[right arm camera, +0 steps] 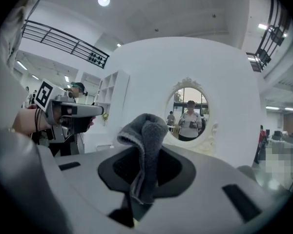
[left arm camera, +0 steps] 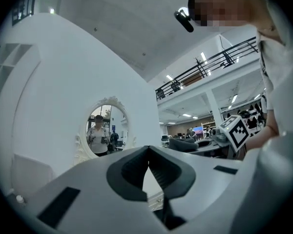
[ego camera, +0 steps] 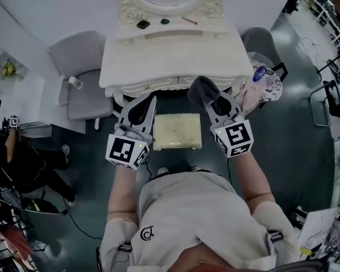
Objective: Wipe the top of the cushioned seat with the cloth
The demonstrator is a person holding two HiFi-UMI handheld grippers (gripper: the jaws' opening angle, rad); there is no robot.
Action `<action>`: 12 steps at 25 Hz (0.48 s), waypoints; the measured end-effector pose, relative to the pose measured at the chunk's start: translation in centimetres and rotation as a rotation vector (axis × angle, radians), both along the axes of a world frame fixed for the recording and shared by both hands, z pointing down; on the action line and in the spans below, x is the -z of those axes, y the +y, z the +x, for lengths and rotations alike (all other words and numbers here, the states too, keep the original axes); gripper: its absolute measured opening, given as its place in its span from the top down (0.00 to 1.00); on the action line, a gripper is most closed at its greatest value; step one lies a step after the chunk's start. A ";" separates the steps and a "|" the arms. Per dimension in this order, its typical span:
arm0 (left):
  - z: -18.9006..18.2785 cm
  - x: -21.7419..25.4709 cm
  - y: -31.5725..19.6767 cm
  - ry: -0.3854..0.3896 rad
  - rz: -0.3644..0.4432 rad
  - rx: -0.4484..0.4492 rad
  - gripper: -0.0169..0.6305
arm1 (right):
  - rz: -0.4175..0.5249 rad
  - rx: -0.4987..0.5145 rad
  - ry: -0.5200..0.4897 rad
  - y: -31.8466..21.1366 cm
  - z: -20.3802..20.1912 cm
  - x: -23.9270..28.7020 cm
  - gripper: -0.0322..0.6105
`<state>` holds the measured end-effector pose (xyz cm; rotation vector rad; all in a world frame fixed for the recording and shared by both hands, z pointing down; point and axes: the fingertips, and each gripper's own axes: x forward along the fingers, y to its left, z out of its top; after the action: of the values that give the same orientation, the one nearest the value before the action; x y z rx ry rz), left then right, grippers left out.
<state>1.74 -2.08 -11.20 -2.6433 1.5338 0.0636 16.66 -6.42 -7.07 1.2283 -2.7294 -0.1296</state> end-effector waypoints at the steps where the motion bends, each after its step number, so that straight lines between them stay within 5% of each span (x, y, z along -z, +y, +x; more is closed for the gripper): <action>1: -0.3 0.4 -0.1 -0.004 0.001 0.007 0.95 | 0.023 0.002 0.004 0.0 -0.2 0.6 0.84; 12: -1.9 0.9 0.1 -0.028 0.003 0.024 0.95 | 0.054 -0.011 -0.036 0.4 -1.4 1.3 0.85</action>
<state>-0.15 -1.95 -12.14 -2.6112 1.5558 0.0278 15.28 -6.05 -8.39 1.2715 -2.7669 -0.1825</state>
